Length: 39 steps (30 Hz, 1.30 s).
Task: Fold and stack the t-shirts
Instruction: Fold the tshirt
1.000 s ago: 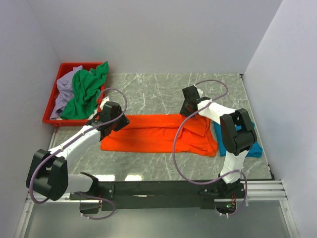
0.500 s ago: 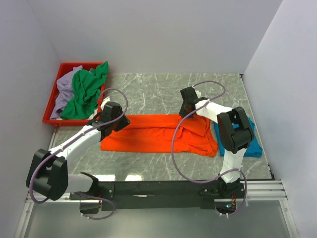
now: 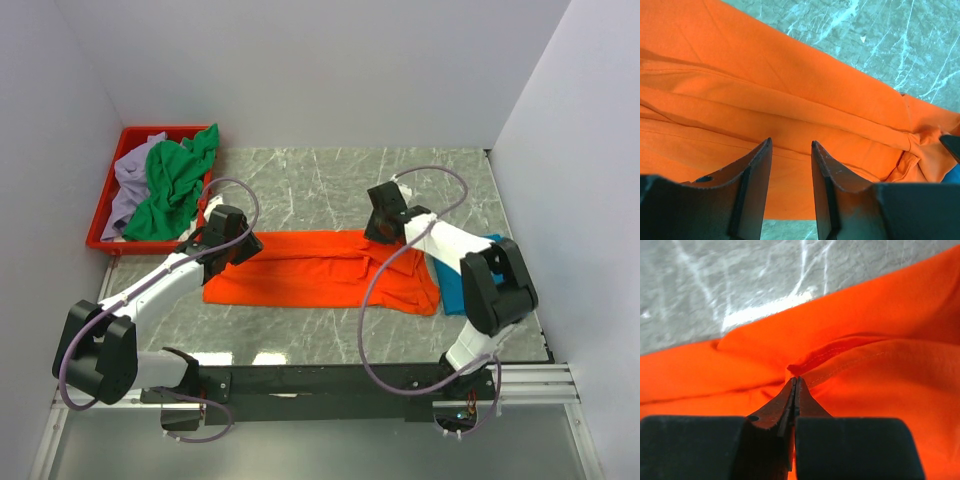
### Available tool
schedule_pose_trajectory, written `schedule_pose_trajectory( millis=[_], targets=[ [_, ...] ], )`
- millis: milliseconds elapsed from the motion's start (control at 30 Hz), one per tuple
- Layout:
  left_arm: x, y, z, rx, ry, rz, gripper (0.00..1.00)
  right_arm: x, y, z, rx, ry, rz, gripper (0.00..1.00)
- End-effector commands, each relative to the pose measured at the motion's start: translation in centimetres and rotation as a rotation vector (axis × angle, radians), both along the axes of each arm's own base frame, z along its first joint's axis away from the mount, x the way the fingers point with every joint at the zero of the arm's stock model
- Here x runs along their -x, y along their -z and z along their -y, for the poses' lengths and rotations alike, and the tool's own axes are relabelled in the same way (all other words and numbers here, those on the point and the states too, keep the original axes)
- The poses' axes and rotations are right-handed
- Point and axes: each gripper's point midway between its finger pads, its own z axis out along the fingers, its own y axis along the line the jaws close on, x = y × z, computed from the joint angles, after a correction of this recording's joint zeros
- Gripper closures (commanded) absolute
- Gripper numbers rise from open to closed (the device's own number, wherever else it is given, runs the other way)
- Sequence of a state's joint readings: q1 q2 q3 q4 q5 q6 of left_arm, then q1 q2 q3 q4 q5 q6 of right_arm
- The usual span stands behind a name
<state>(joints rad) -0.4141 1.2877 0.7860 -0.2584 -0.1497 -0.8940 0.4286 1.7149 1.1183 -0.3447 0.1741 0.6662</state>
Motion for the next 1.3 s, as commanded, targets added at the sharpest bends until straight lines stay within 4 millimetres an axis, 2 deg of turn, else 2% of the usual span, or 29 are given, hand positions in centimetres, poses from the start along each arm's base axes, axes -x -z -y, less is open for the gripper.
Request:
schedule_pose_trajectory(
  millis=[0,67,233,267,300,367,400,467,500,533,700,800,833,867,900,967,1033,1067,1133,1167,1200,1233,1267],
  targets=[
    [-0.3,-1.0,0.6,0.007,0.037,0.039,0.58,0.9,-2.5,-0.1,-0.016,0.021,0.079,1.00],
    [-0.3,-0.9,0.6,0.011,0.040,0.039,0.58,1.6,-3.2,-0.5,-0.030,0.014,0.100,1.00],
    [-0.1,-0.7,0.8,0.017,0.054,0.039,0.58,4.3,-2.7,-0.5,-0.042,0.022,0.098,1.00],
    [-0.1,-0.6,0.9,0.022,0.057,0.038,0.58,4.7,-3.3,-0.6,-0.056,0.024,0.118,1.00],
    [0.0,-0.5,0.9,0.022,0.059,0.037,0.59,5.6,-2.9,-0.9,-0.058,0.011,0.116,1.00],
    [0.1,-0.4,1.1,0.026,0.068,0.037,0.59,6.4,-3.4,-0.9,-0.073,0.032,0.142,1.00],
    [0.1,-0.6,1.1,0.030,0.068,0.040,0.59,7.4,-2.7,-1.2,-0.068,0.021,0.136,1.00],
    [0.2,-0.4,1.1,0.030,0.072,0.038,0.59,8.2,-3.1,-1.6,-0.105,0.034,0.161,1.00],
    [0.2,-0.4,1.3,0.035,0.078,0.041,0.59,9.0,-2.4,-1.9,-0.113,0.026,0.162,1.00],
    [0.3,-0.3,1.3,0.036,0.081,0.039,0.59,9.4,-2.7,-2.3,-0.139,0.032,0.173,1.00],
    [0.5,0.0,1.8,0.048,0.107,0.033,0.60,11.1,-1.3,-2.9,-0.152,0.029,0.176,1.00],
    [0.7,0.1,2.5,0.050,0.142,0.033,0.58,11.5,-0.4,-2.8,-0.130,0.010,0.151,0.88],
    [0.7,0.0,2.8,0.056,0.155,0.037,0.57,11.6,-0.5,-2.8,-0.126,0.005,0.154,0.76],
    [0.9,0.0,3.1,0.053,0.173,0.039,0.56,11.6,-0.7,-2.6,-0.121,0.002,0.156,0.71],
    [1.0,0.1,3.5,0.057,0.191,0.040,0.56,11.7,-1.0,-2.5,-0.117,-0.006,0.164,0.61],
    [1.3,-0.3,4.7,0.073,0.244,0.058,0.53,11.8,-2.8,-2.3,-0.134,-0.017,0.197,0.53],
    [1.5,-0.9,6.1,0.090,0.301,0.085,0.52,11.6,-4.7,-1.3,-0.113,-0.010,0.245,0.47],
    [2.0,-1.0,7.2,0.093,0.339,0.091,0.51,11.2,-5.4,0.0,-0.092,0.018,0.243,0.46],
    [2.1,-1.8,8.7,0.100,0.380,0.111,0.49,10.5,-6.2,1.7,-0.060,0.019,0.249,0.44],
    [2.7,-1.7,10.1,0.093,0.416,0.110,0.49,9.4,-6.4,3.9,-0.069,0.073,0.234,0.44],
    [2.6,-2.4,11.1,0.095,0.433,0.125,0.49,9.0,-6.3,4.8,-0.054,0.064,0.229,0.44],
    [2.8,-2.5,12.0,0.090,0.450,0.128,0.48,8.5,-6.2,5.8,-0.055,0.073,0.218,0.44],
    [3.7,-1.6,13.5,0.071,0.488,0.103,0.48,7.9,-6.7,6.2,-0.065,0.072,0.214,0.44]
  ],
)
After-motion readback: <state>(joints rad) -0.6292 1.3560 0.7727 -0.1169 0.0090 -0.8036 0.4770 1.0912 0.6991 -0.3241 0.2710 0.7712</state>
